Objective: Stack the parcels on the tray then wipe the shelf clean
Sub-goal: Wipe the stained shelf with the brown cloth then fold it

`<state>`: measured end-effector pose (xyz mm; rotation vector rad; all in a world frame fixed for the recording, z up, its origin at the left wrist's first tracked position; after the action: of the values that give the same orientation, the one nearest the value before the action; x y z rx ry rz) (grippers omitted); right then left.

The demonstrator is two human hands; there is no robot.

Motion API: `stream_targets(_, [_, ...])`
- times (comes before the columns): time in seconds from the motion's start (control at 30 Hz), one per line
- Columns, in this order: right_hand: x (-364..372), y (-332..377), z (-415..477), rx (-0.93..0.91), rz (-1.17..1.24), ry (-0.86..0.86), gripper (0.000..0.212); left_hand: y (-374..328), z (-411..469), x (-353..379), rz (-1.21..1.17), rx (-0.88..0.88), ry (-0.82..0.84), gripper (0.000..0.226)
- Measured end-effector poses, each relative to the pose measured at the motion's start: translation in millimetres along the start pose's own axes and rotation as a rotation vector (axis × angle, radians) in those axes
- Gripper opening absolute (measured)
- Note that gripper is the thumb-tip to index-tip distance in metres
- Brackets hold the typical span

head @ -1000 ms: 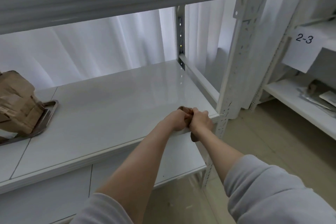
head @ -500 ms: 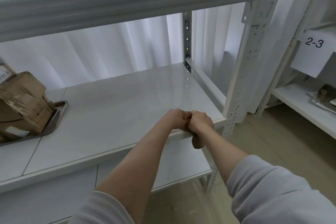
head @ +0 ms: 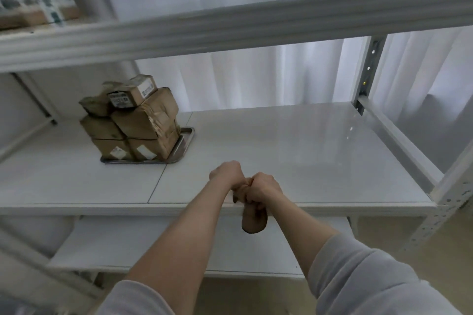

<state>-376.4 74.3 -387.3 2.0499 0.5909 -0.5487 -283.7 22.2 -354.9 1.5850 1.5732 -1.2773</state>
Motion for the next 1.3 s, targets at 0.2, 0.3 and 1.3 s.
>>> stream_targets(0.2, [49, 70, 43, -0.079, 0.167, 0.091, 0.023, 83, 36, -50, -0.105, -0.071, -0.151, 0.032])
stream_targets(0.3, [48, 99, 65, -0.094, 0.353, 0.079, 0.029, 107, 53, -79, -0.210, -0.048, -0.255, 0.034])
stream_targets(1.3, [-56, 144, 87, -0.277, 0.325, -0.063, 0.045, 77, 91, -123, -1.089, -0.057, -0.080, 0.051])
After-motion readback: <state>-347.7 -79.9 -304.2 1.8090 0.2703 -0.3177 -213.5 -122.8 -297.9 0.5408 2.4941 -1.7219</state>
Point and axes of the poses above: each hand's wrist, its own z-axis towards the middle knuckle, its own x-axis out of the palm, y = z × x, the point moved 5 cm from there along z, towards the middle knuckle, and after that the axes turned 4 degrees about y, right-handed, at the moved point
